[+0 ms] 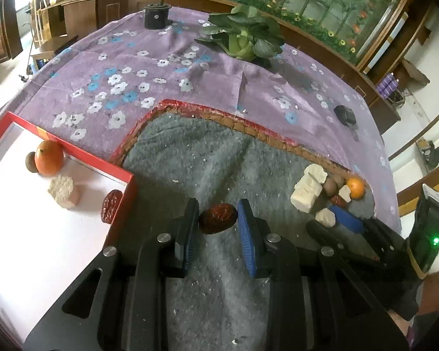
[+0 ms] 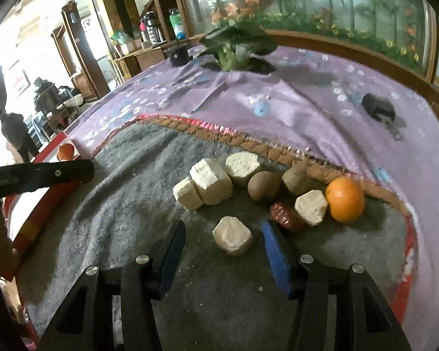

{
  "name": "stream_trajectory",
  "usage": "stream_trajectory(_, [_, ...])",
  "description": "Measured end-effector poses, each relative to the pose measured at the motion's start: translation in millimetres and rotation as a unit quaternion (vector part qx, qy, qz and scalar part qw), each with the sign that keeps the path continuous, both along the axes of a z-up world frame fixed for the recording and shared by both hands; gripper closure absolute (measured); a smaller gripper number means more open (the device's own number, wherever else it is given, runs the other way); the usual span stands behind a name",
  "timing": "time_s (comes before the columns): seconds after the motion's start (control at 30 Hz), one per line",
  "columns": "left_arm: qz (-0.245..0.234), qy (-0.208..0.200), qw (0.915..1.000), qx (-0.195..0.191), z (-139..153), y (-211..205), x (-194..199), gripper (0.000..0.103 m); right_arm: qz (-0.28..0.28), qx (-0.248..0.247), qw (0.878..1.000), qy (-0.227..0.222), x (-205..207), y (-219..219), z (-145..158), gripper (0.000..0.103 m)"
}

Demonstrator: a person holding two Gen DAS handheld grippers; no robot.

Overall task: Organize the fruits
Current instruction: 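Close the left gripper on a red date while right grasps a beige block, then carry the date and beige block over the white tray with both grippers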

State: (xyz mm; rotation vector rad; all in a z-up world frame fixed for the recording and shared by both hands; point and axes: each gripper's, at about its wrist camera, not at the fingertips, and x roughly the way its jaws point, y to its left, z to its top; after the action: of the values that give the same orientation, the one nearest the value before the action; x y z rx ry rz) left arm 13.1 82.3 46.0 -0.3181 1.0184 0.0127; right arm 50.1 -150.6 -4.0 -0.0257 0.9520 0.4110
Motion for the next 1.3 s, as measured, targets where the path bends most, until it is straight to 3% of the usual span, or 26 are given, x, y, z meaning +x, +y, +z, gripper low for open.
stream_trajectory(0.03, [-0.001, 0.002, 1.0000, -0.002, -1, 0, 0, 0.077, 0.003, -0.007, 1.000, -0.008, -1, 1, 0, 0.049])
stream_trajectory(0.13, [-0.003, 0.004, 1.0000, -0.002, -3, 0, -3, 0.077, 0.014, -0.071, 0.997, -0.033, -9, 12, -1, 0.068])
stream_trajectory(0.17, [-0.005, 0.004, 1.0000, -0.002, -3, -1, -4, 0.077, 0.017, -0.071, 0.997, -0.033, -12, 13, 0, 0.078])
stream_trajectory(0.5, [0.003, -0.017, 0.9996, 0.024, 7, 8, -29, 0.077, 0.010, -0.011, 0.999, -0.049, -53, 22, 30, 0.078])
stream_trajectory(0.9, [0.034, -0.042, 0.9958, 0.074, 22, 53, -75, 0.077, 0.086, 0.016, 0.994, -0.062, -84, 104, 49, 0.078])
stream_trajectory(1.3, [0.087, -0.033, 0.9923, 0.081, 18, 123, -103, 0.077, 0.151, 0.028, 0.986, -0.068, -82, 187, 65, 0.078])
